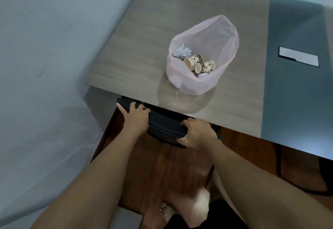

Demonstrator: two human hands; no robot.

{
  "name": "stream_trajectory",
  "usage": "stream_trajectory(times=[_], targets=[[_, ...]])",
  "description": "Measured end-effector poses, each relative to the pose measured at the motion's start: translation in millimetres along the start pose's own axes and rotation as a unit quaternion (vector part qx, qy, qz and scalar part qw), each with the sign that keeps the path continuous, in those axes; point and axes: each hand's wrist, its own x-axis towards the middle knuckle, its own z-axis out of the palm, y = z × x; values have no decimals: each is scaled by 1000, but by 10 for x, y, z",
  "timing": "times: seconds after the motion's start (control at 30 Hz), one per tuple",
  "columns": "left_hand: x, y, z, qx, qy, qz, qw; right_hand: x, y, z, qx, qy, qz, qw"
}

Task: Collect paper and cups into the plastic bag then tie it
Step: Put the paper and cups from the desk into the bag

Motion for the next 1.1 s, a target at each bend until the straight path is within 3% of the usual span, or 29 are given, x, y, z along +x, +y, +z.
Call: stream_trajectory(times=[0.5,0.8,0.87,1.0,1.1], targets=[[66,63,-9,-47,-24,18,998,155,213,25,23,0,-22,1000],[48,68,-9,-36,-31,-5,999,172,231,-48,61,-65,-42,995],[39,77,-39,-46,-60,-7,997,128,231,-127,93,-101,-41,990],[115,74,-397,-94,-235,-29,967,142,582,-508,274,-131,8,953],[186,250,-880,-250,-212,-63,943,385,1167,-804,297,-69,45,951]])
